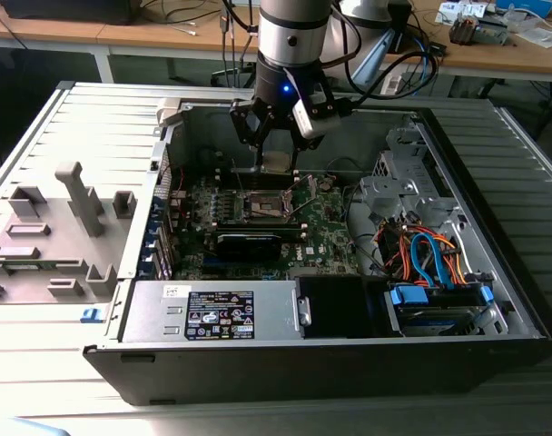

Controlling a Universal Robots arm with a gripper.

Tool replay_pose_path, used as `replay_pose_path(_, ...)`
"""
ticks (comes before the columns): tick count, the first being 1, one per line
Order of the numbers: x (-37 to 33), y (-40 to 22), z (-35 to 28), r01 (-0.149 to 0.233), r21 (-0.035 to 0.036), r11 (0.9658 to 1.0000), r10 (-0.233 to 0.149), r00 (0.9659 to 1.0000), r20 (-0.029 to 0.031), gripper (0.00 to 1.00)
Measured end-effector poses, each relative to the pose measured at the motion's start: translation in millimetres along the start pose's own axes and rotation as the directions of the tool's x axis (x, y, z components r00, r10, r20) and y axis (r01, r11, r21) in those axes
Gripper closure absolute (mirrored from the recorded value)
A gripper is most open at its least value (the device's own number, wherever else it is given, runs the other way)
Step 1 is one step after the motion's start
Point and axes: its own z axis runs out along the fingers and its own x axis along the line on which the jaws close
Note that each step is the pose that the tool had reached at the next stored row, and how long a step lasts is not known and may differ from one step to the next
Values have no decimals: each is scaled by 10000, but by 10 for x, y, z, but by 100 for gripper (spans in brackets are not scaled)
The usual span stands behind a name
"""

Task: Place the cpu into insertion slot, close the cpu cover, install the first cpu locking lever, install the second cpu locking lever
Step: 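Place the cpu into insertion slot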

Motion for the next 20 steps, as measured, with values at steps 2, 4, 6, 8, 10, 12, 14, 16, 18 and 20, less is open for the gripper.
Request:
replay_pose_path(2, 0, 0, 0, -14, 0, 10000, 14, 10000, 1, 45)
replay_pose_path(4, 0, 0, 0, -28, -1, 10000, 28, 10000, 1, 45)
replay_pose_path(6, 0, 0, 0, -42, -1, 10000, 42, 10000, 2, 45)
replay_pose_path(8, 0, 0, 0, -64, -1, 10000, 64, 10000, 4, 45)
replay_pose_path(10, 0, 0, 1, -86, -2, 10000, 86, 10000, 5, 45)
replay_pose_path(12, 0, 0, 1, -106, -2, 9999, 106, 9999, 6, 45)
replay_pose_path(14, 0, 0, 1, -122, -2, 9999, 122, 9999, 6, 45)
replay_pose_path(16, 0, 0, 1, -138, -3, 9999, 138, 9999, 8, 45)
replay_pose_path(18, 0, 0, 1, -153, -3, 9999, 153, 9999, 8, 45)
replay_pose_path(20, 0, 0, 1, -170, -3, 9999, 170, 9999, 9, 45)
